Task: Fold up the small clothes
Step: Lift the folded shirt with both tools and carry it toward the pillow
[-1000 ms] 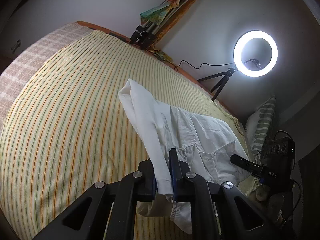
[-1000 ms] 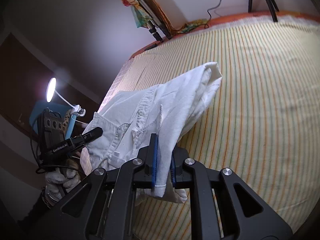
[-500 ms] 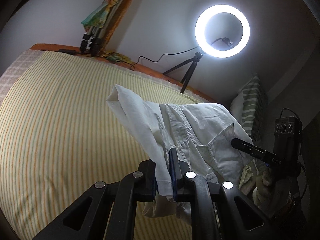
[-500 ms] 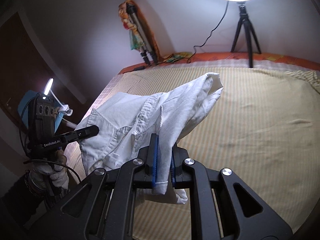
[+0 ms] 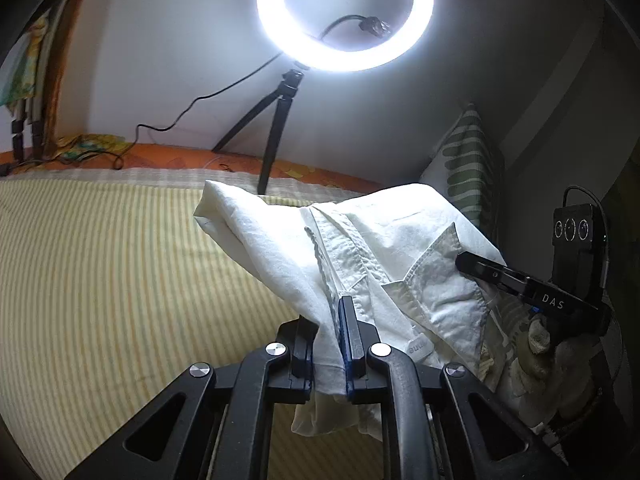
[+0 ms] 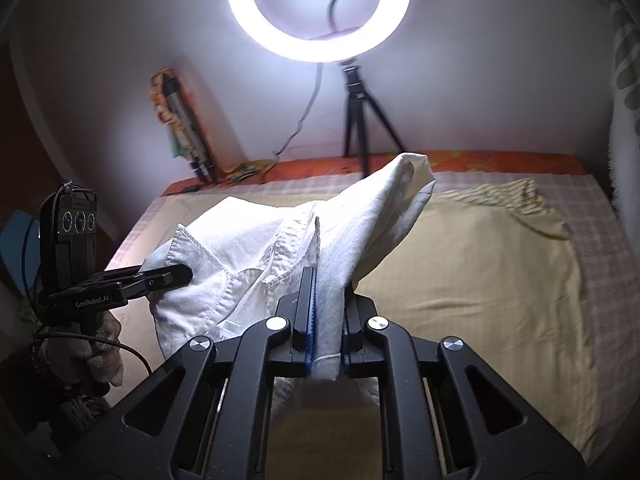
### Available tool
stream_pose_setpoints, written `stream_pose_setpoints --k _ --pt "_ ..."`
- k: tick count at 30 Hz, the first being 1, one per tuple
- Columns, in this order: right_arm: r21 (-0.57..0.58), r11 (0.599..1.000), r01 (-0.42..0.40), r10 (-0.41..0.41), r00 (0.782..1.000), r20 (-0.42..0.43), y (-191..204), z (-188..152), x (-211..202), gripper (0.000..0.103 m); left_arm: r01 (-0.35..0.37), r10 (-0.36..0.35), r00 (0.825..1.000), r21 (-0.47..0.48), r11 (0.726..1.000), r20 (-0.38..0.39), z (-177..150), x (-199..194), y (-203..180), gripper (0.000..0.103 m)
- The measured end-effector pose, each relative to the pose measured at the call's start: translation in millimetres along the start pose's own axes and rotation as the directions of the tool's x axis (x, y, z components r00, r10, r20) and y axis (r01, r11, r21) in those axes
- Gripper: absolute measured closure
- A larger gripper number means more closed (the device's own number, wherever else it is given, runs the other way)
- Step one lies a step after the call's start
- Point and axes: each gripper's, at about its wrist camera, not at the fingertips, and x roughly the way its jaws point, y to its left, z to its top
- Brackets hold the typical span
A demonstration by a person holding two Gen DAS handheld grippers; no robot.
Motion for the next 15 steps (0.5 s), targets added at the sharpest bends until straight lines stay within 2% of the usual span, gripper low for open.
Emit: stream_pose_setpoints --k 4,15 --pt "-0.004 0.999 0.053 -0.053 0.999 0.012 -39 13 -1 0.092 0.018 -0.018 1.0 0.043 0.999 -0.006 21 50 -27 0.095" --pt "0.022 0.985 0.171 -0.172 0.983 0.06 -154 43 12 0.092 -0.006 0.006 1.0 0.191 0.982 0.004 61 166 -85 0.095"
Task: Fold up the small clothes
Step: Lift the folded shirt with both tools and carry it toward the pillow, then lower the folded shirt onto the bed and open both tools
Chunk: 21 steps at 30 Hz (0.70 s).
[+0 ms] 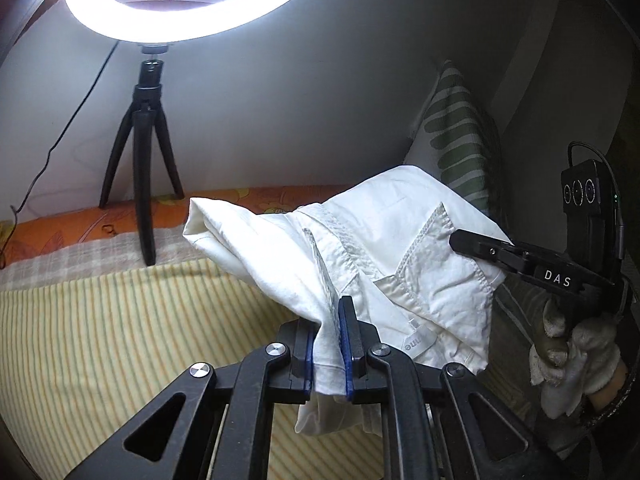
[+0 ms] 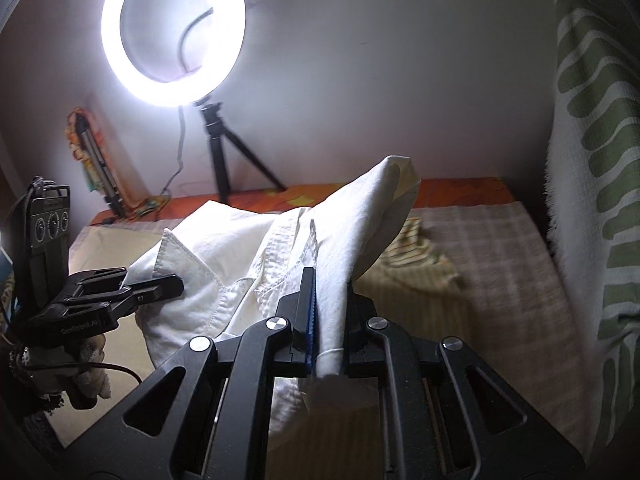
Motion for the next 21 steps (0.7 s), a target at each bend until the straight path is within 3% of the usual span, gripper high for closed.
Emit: stream_pose_setpoints --k 8,14,16,18,20,21 --pt "0.001 0.999 0.054 -0.054 0.998 -0.025 -49 1 41 0.092 -0.035 0.035 0.999 0.005 0.999 -0.041 1 62 -3 0.095" --pt "0.039 0.995 0.095 -0.092 0.993 -0.073 -77 -13 57 0.089 -0.043 0.043 0.997 0.0 0.999 -0.071 -8 68 -2 0.092" --pt "0.078 0.989 0.123 -0.115 0.988 -0.1 -86 -16 59 0.084 -0.04 0.038 0.995 -0.023 0.999 -0.096 -9 67 0 0.072" --pt "0.083 0.981 0.174 -0.165 0.98 -0.111 -89 -20 57 0.071 -0.039 0.034 0.992 -0.037 0.999 -0.122 -9 66 2 0.056" --pt "0.082 0.976 0.202 -0.193 0.975 -0.113 -89 -22 52 0.045 -0.064 0.059 0.99 -0.037 0.997 -0.127 -10 61 2 0.041" --pt "0.083 0.975 0.205 -0.196 0.975 -0.107 -89 -22 49 0.042 -0.068 0.063 0.991 -0.041 0.997 -0.118 -10 58 2 0.034"
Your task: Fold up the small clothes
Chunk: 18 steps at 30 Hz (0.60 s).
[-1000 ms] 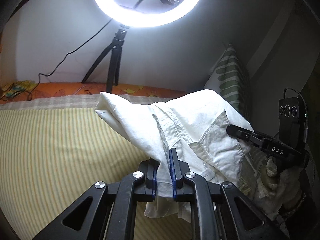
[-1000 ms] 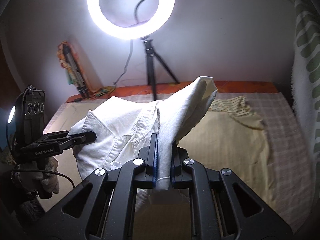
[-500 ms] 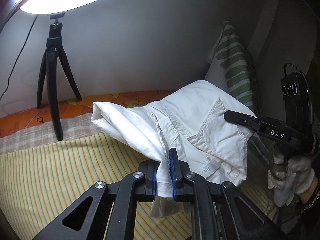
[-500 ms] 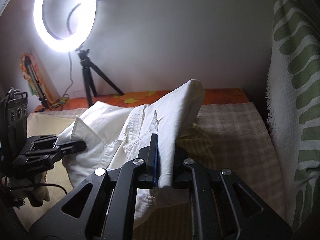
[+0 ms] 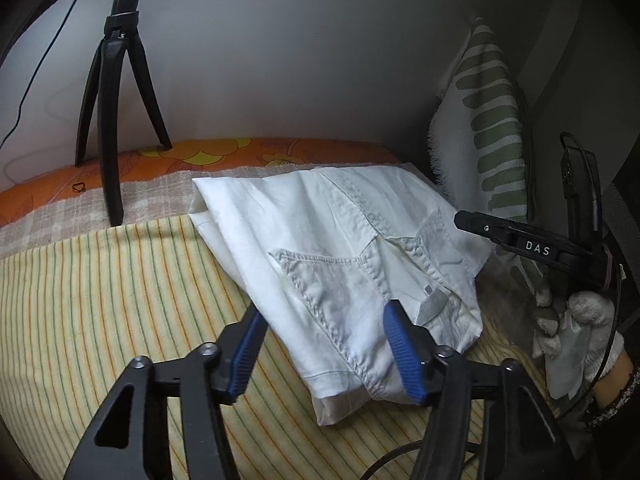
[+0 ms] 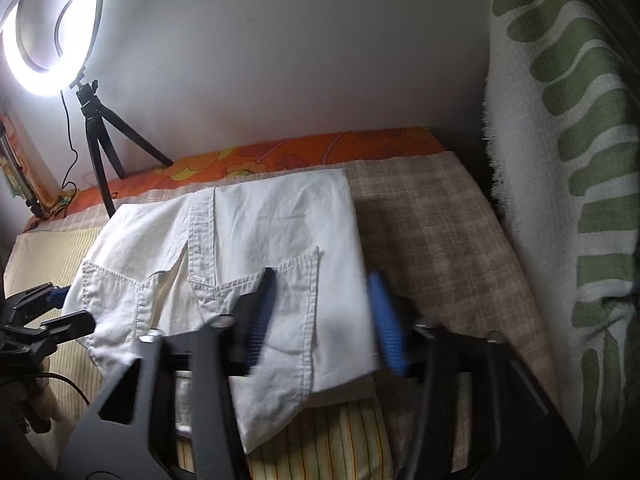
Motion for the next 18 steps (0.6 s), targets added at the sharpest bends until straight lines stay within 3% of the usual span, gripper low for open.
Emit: stream_pose_setpoints --k 10,18 --pt "0.001 1.0 0.015 -0.015 0.998 0.061 20 -4 -45 0.015 -0.071 0.071 0.997 0.011 0.997 0.02 -7 -42 -8 0.008" --pt "0.012 1.0 -0.011 0.01 0.995 0.103 49 -8 -90 0.013 -0.103 0.101 0.993 0.036 0.994 0.066 -18 -98 -19 0.007"
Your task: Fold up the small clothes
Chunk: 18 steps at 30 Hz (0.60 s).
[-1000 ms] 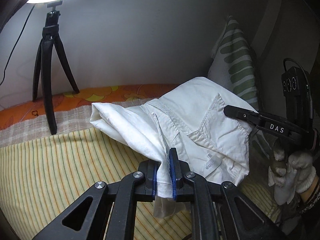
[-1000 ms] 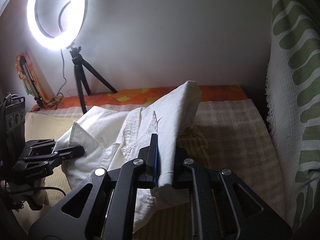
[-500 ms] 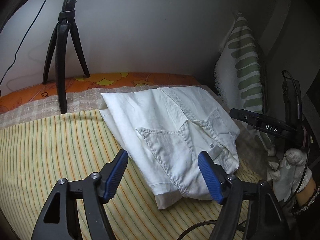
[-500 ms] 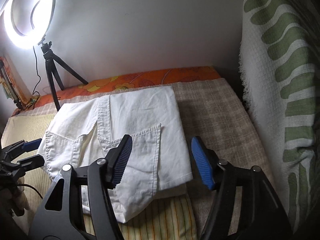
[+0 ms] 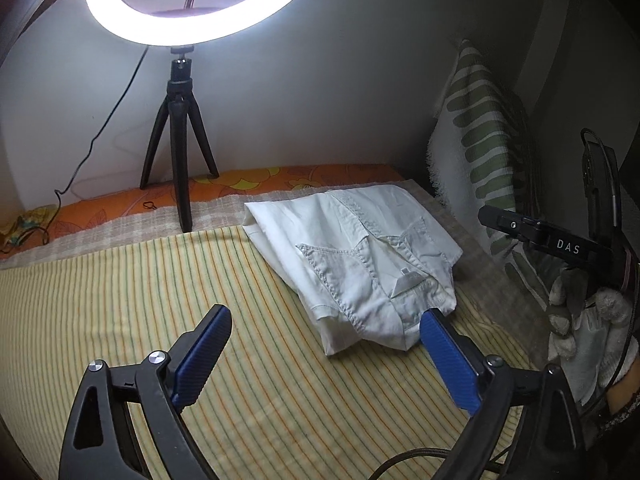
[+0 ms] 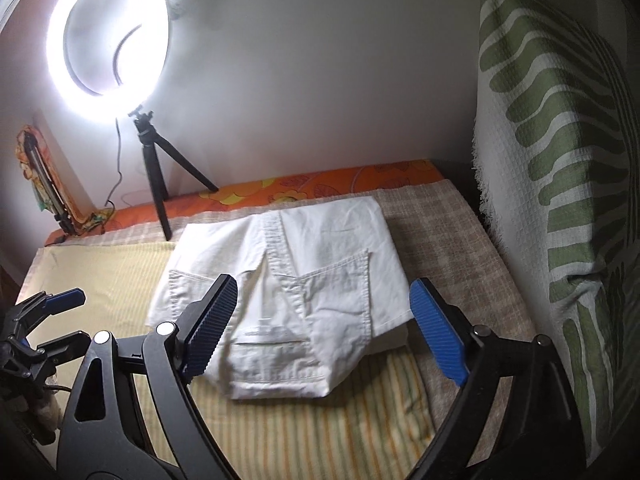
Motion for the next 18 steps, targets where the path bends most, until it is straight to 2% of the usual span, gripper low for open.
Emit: stream_pose_setpoints --k 5,13,18 --pt "-0.007 1.0 -0.008 0.009 0.999 0.034 24 -4 -35 0.006 -0.015 0.013 0.998 0.022 1.0 0.053 -6 -49 -3 0.002" --pt "-0.022 1.0 0.002 0.001 0.994 0.109 60 -16 -97 0.001 -0.026 0.017 0.993 0.077 0.997 0.12 -27 -117 -15 0.001" --pt "-0.044 0.999 0.016 -0.01 0.992 0.128 84 -29 -122 0.0 -0.025 0.012 0.989 0.087 0.996 0.146 -43 -150 -17 0.0"
